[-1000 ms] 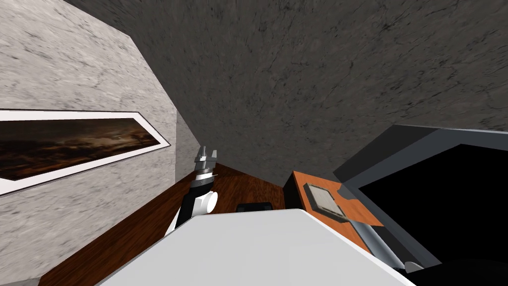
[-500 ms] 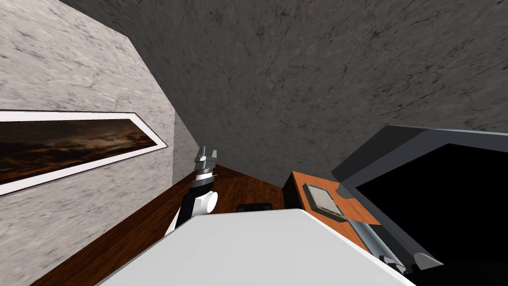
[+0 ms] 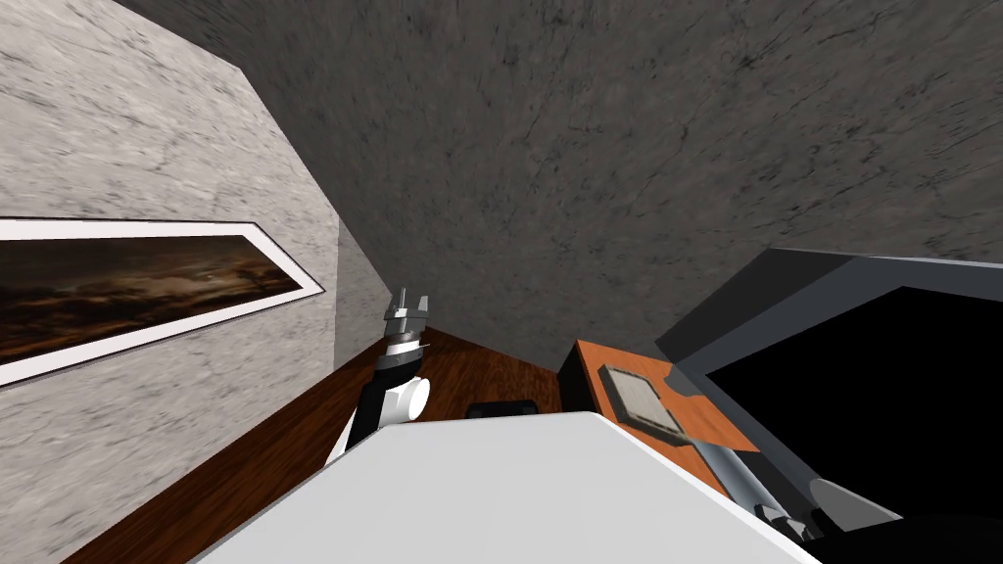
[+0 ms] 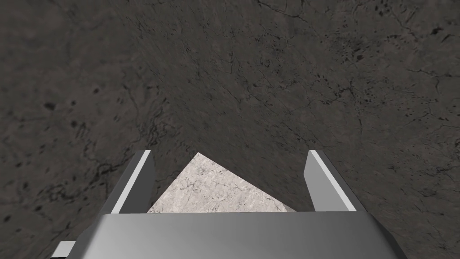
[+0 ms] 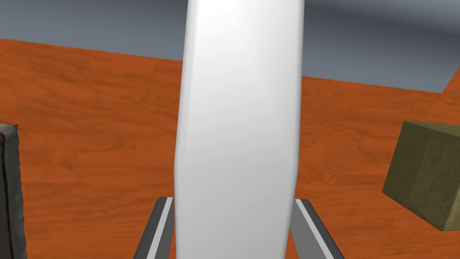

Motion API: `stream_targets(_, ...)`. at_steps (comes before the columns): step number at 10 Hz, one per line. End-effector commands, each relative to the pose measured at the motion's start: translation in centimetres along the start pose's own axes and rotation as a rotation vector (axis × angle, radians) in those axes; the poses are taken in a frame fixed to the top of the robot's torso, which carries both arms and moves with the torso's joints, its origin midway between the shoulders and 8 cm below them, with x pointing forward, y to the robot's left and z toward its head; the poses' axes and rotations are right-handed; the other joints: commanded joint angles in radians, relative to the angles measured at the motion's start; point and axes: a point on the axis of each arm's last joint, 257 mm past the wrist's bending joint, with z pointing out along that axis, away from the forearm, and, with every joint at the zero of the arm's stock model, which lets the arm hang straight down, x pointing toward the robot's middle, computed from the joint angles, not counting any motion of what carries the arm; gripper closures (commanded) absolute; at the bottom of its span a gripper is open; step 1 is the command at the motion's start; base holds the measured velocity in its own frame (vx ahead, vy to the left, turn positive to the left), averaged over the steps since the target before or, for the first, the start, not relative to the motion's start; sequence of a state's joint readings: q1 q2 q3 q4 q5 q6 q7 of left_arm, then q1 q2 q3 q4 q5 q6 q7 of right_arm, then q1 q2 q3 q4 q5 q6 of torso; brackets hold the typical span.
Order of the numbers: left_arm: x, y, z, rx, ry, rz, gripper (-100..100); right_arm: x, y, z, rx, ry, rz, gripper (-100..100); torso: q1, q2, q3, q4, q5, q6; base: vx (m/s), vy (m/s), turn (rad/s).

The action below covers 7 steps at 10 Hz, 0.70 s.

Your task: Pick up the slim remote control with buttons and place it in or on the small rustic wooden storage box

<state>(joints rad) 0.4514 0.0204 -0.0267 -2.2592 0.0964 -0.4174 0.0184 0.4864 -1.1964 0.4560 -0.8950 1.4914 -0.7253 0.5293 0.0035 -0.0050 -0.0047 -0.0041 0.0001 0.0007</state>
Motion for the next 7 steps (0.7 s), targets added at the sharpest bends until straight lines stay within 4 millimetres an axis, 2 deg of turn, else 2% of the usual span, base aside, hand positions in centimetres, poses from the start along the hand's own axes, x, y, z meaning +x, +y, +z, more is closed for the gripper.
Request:
stream_targets(1,0.0,0.0,0.0,0.000,0.000,0.000,0,-0.3,0.2,-0.3,-0.028,-0.017,-0.015,100,0.000,0.000,0.000,0.000,0.000,0.000,0.041,-0.007,-0.012)
stream_targets(7,0.0,0.0,0.0,0.000,0.000,0.000,0,-2.7,1.1,-1.2,-0.126,-0.098,-0.060,100,0.000,-0.002,-0.001,-0.001,0.000,0.000,0.058,-0.015,-0.010)
